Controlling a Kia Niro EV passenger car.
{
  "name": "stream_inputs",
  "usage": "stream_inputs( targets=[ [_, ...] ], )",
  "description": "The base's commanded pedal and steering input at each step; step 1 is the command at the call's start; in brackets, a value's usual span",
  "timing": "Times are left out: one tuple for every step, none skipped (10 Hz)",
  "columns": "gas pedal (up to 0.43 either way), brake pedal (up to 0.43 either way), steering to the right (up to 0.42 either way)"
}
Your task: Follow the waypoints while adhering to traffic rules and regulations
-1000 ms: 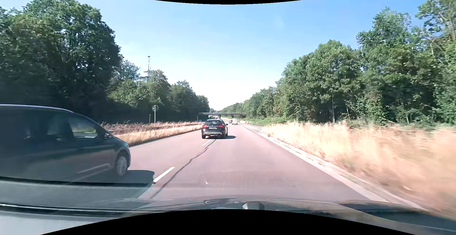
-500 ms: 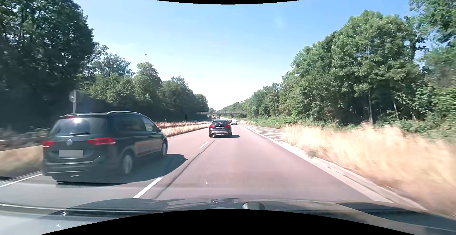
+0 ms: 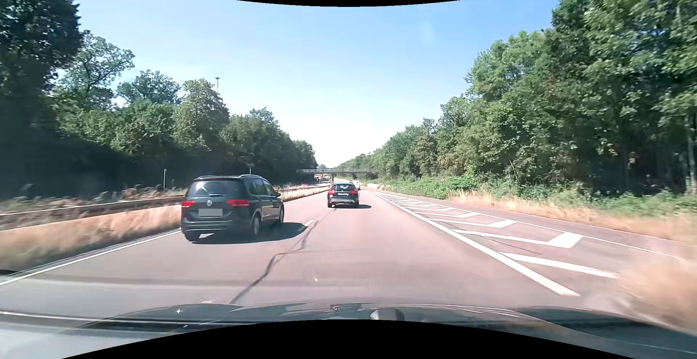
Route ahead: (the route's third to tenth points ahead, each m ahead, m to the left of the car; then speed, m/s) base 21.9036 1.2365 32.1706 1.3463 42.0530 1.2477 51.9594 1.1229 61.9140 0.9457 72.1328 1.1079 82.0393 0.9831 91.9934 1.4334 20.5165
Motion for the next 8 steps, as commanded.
stream_inputs(
  targets=[
    [0.098, 0.0, 0.002],
    [0.098, 0.0, 0.002],
    [0.11, 0.0, 0.001],
    [0.11, 0.0, 0.001],
    [0.11, 0.0, 0.001],
    [0.118, 0.0, 0.0],
    [0.118, 0.0, 0.001],
    [0.118, 0.0, 0.0]
  ],
)
